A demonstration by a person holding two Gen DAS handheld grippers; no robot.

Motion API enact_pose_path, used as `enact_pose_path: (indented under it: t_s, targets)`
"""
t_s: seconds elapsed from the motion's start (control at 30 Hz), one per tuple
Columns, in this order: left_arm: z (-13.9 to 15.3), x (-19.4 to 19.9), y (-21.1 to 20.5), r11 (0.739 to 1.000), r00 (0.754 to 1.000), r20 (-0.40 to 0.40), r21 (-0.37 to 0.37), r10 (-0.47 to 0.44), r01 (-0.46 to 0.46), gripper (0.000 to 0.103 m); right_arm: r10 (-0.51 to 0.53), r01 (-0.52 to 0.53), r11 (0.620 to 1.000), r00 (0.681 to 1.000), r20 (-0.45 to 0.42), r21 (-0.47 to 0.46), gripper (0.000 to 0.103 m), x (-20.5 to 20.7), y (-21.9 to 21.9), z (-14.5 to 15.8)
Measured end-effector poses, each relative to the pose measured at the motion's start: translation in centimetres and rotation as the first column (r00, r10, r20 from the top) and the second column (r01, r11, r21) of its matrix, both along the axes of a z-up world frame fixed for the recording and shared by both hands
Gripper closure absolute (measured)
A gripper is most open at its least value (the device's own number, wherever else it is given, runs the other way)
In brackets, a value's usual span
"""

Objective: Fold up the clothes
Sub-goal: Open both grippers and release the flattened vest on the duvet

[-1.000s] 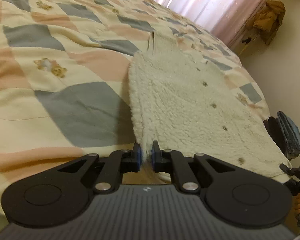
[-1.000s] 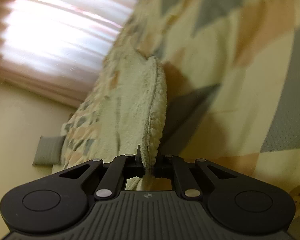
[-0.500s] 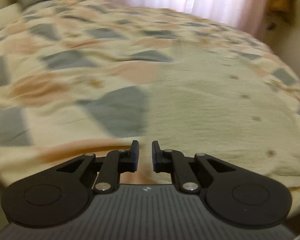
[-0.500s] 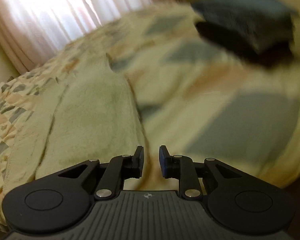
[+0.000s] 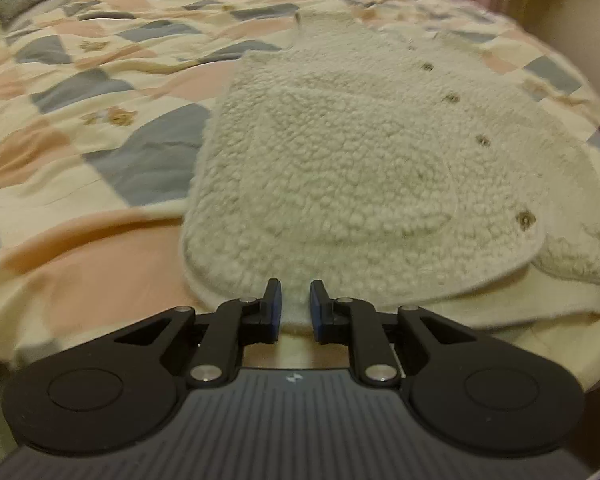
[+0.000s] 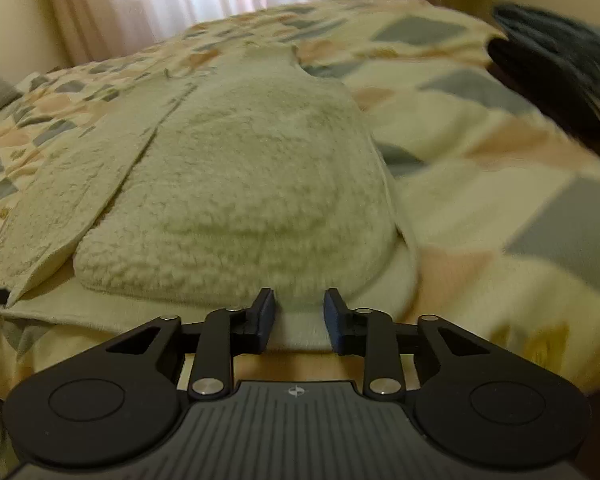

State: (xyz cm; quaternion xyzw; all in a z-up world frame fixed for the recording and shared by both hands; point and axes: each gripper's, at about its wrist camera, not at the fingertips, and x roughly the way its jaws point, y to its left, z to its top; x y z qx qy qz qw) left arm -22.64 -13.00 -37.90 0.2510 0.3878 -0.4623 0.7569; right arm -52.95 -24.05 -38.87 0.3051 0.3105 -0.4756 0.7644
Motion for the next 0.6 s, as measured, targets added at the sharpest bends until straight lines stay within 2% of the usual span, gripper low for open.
enact_pose_path:
  t_s: [0.1,0.23,0.3,0.47,0.6]
  targets:
    - [2.0,-2.1,0.4,1.000,0.999,0.052,0.012,-0.015,0.014,0.085,-0.032,0.032,0.999,0.999,0.008,0.003,0.063,0.0,1.0,1.0]
    - [5.1,-3.9,2.1,0.998,0.999,0.043,-0.054,-0.033,0.035,0.080,0.013,-0.011,0.997,1.000,0.026,-0.073,0.056,1.2,3.1,4.2]
    - [6.4,-4.6,3.2,0.997,0.998,0.061,-0.074,-0.022,0.027,0.073,0.022,-0.019,0.994,0.999,0.034,-0.109,0.049,1.6,4.5,5.7]
    - [8.8,-6.3,6.3,0.993,0.997,0.079,-0.116,-0.013,0.022,0.073,0.048,-0.035,0.985,0.996,0.078,-0.167,0.042,1.5,8.2,8.8]
    - [10.1,-7.6,8.6,0.989,0.996,0.089,-0.143,-0.016,0.029,0.071,0.059,-0.043,0.975,0.996,0.070,-0.217,0.035,1.2,10.9,10.7]
